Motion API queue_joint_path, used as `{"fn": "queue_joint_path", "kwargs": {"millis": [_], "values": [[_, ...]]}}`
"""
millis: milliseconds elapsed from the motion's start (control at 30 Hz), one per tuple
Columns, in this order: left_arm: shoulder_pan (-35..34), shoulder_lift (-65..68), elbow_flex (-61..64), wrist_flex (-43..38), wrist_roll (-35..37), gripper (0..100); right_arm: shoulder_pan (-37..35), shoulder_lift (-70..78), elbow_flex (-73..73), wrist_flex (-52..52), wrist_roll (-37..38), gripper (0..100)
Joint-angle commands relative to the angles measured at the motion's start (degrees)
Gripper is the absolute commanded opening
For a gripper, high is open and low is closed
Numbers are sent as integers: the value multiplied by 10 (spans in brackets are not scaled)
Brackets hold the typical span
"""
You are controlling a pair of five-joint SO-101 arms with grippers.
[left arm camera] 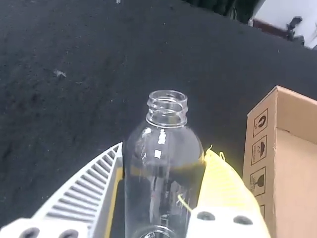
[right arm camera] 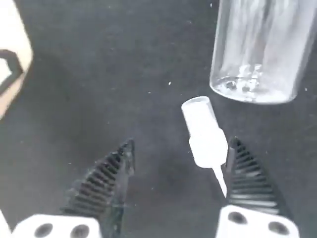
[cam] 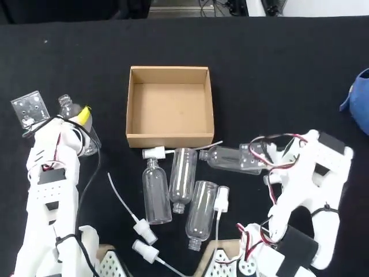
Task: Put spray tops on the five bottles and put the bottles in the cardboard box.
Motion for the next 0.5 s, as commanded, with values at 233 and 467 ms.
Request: {"fn": "queue_joint_path", "kwargs": {"millis": [233, 467], "values": [[-7, -20, -7, -8, 3, 30, -3, 58, 24, -126, 18, 264], [-7, -20, -7, -8, 3, 30, -3, 186, -117, -10, -30, 126]]}}
